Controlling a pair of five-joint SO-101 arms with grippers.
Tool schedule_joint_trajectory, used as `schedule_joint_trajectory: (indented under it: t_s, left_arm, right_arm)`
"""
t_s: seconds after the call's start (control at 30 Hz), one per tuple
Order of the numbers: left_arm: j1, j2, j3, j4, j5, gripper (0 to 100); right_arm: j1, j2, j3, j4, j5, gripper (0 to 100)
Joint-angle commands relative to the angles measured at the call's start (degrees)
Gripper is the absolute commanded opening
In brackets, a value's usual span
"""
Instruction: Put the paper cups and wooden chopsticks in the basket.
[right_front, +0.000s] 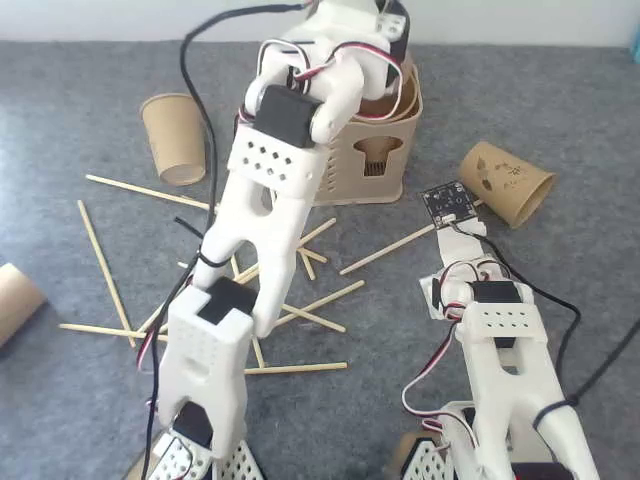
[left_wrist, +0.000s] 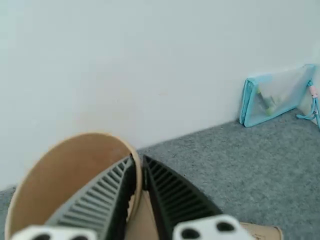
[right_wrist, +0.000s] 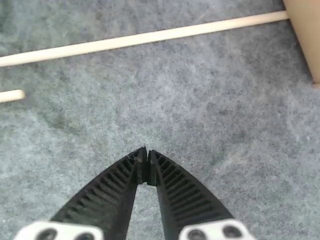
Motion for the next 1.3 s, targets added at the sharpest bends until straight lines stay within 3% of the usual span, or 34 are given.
schedule_joint_trajectory:
  t_s: [0.0, 0.27, 0.7, 0.9, 1.1, 1.27]
  left_arm:
    - [0.7, -0.9, -4.2, 3.1, -3.7, 1]
    - [0.7, -0.4, 0.1, 4.2, -7.3, 1]
    - [2.4, -1.0, 4.5, 3.2, -7.1, 3]
    - [4.3, -1.0, -0.5, 11.4, -6.7, 28]
    - [2.9, -1.1, -10.3, 18.7, -6.8, 25]
    - [0.4, -1.1, -24.0, 32.4, -6.8, 24]
  right_arm:
    - [0.7, -2.0, -0.4, -1.1, 1.1, 0.8]
    - [0.7, -2.0, -0.4, -1.1, 1.0, 0.8]
    - [0.7, -2.0, -0.4, -1.5, 0.9, 0.8]
    - [0.7, -2.0, -0.4, -1.7, 0.8, 0.8]
    - [1.7, -2.2, -0.7, -1.4, 0.4, 0.8]
    - [7.1, -10.1, 0.0, 0.4, -7.4, 0.8]
